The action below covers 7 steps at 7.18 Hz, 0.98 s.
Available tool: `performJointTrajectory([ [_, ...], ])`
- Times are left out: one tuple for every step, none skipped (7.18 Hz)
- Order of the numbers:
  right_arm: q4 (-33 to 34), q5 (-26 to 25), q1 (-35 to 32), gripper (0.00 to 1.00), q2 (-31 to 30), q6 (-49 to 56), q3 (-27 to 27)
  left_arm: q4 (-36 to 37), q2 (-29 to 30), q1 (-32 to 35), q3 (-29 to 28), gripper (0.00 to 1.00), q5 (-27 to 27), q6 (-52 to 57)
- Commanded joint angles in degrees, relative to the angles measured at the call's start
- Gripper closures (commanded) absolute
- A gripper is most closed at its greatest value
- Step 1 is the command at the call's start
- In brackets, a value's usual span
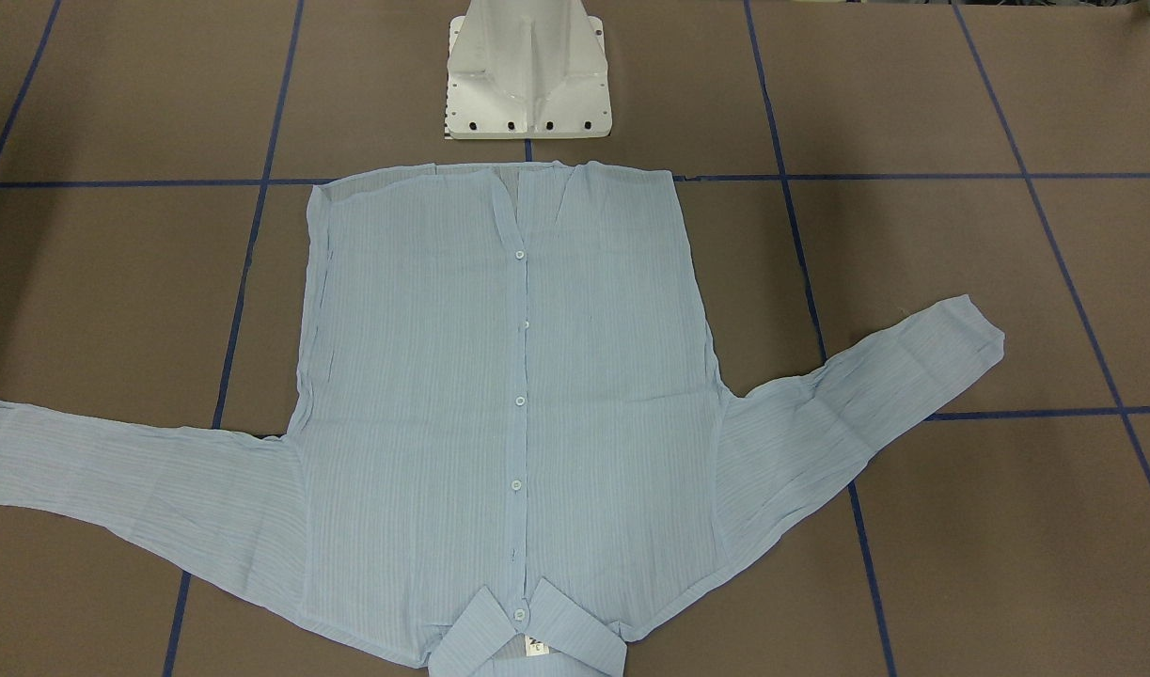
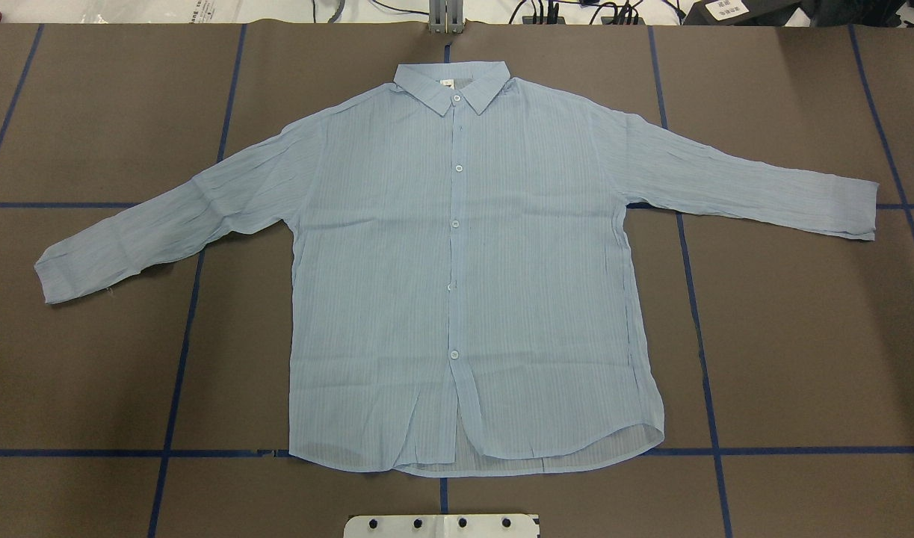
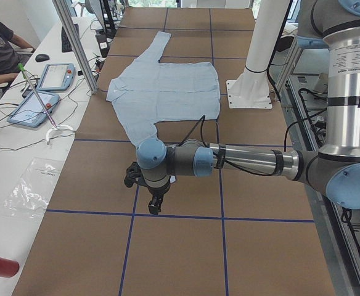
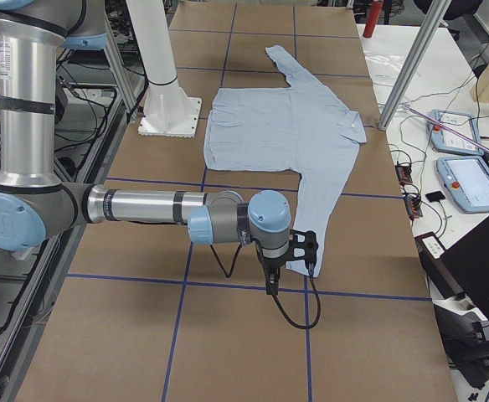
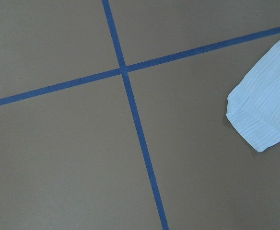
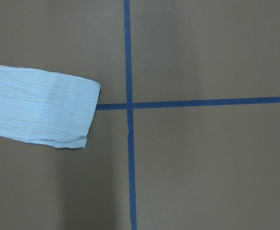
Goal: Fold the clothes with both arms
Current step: 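Lower the right gripper onto the cuff of the sleeve nearest it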
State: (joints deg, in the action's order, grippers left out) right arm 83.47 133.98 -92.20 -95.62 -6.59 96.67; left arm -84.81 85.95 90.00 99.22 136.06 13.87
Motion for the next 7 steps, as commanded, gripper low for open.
performJointTrajectory([
  [0.0,0.2,0.0,0.00,0.1,0.0,0.0,0.0,-0.1,0.4,0.2,0.01,0.0,0.1],
  [0.1,0.2,0.0,0.00,0.1,0.0,-0.1,0.0,-0.1,0.4,0.3,0.01,0.0,0.0],
  [0.0,0.2,0.0,0.00,0.0,0.0,0.0,-0.1,0.1,0.4,0.4,0.01,0.0,0.0],
  [-0.1,0.2,0.1,0.00,0.0,-0.1,0.0,-0.2,0.7,0.4,0.7,0.01,0.0,-0.1],
  [-0.2,0.2,0.2,0.00,0.2,-0.1,0.0,-2.3,1.1,0.4,0.7,0.01,0.0,-0.5],
  [-0.3,0.1,0.4,0.00,0.3,-0.1,-0.1,-5.8,1.5,0.3,0.6,0.01,-0.1,-0.4],
  [-0.4,0.0,1.7,0.00,0.4,-0.2,-0.1,-8.7,1.8,0.4,0.7,0.01,0.3,-0.7],
])
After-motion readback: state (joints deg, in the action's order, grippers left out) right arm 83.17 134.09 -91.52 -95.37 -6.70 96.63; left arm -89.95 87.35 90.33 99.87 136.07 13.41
